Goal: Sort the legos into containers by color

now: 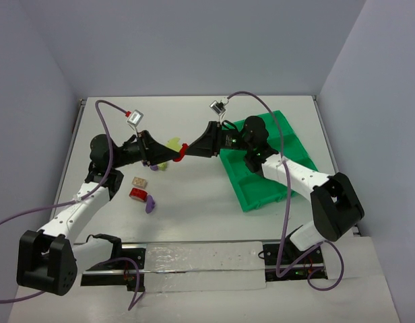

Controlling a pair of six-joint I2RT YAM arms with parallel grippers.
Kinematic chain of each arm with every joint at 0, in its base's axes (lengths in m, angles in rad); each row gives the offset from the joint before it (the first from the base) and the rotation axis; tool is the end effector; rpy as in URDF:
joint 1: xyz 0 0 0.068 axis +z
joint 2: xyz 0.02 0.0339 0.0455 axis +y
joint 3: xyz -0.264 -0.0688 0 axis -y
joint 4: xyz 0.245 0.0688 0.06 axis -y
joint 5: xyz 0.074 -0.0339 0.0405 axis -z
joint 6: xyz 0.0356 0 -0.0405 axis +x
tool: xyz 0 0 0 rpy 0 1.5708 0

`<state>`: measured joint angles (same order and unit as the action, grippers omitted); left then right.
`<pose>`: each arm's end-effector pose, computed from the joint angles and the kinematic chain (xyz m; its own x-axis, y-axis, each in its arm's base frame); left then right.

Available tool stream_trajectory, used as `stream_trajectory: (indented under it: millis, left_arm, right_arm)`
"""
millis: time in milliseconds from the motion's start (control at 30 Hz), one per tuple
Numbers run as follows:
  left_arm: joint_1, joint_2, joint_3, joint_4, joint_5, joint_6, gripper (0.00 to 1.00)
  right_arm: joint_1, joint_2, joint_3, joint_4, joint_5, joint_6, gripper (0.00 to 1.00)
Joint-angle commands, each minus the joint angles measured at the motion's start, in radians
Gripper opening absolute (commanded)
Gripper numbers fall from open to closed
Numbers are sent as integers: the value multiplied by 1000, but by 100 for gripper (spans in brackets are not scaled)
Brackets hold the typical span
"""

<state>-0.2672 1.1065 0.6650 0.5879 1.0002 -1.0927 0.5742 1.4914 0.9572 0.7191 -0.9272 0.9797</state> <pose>0.2247 -0.0926 0.3127 -0.7749 -0.2851 -0.5642 0.5600 0.1044 -0.8219 0.2651 0.2054 0.3211 -0.7328 0.1194 -0.6699 -0.6777 -0.0401 0.7342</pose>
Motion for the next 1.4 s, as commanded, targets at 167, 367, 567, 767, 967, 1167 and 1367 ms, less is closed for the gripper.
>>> stream_trajectory:
  millis: [167, 367, 567, 767, 967, 1167, 1367]
  left_arm:
    - [-4, -42, -3, 41, 18, 23, 0]
    - [-4, -60, -10, 21, 17, 34, 0]
    - [-6, -53, -21, 3, 18, 50, 0]
    - [-4, -42, 10, -106, -7, 113, 25]
    - [-4, -71, 34, -192, -23, 173, 92]
    - [-4, -92, 73, -290, -35, 231, 99]
    - [31, -161, 97, -334, -24, 280, 99]
  right_arm:
    - [15, 35, 61, 79, -21, 22, 60]
    - [23, 50, 72, 85, -21, 26, 53]
    - [26, 43, 64, 105, -30, 40, 30]
    - [26, 29, 43, 101, -26, 31, 0]
    - [26, 29, 35, 95, -24, 25, 0]
    - [23, 23, 25, 89, -21, 18, 0]
    - [13, 6, 8, 63, -19, -1, 0]
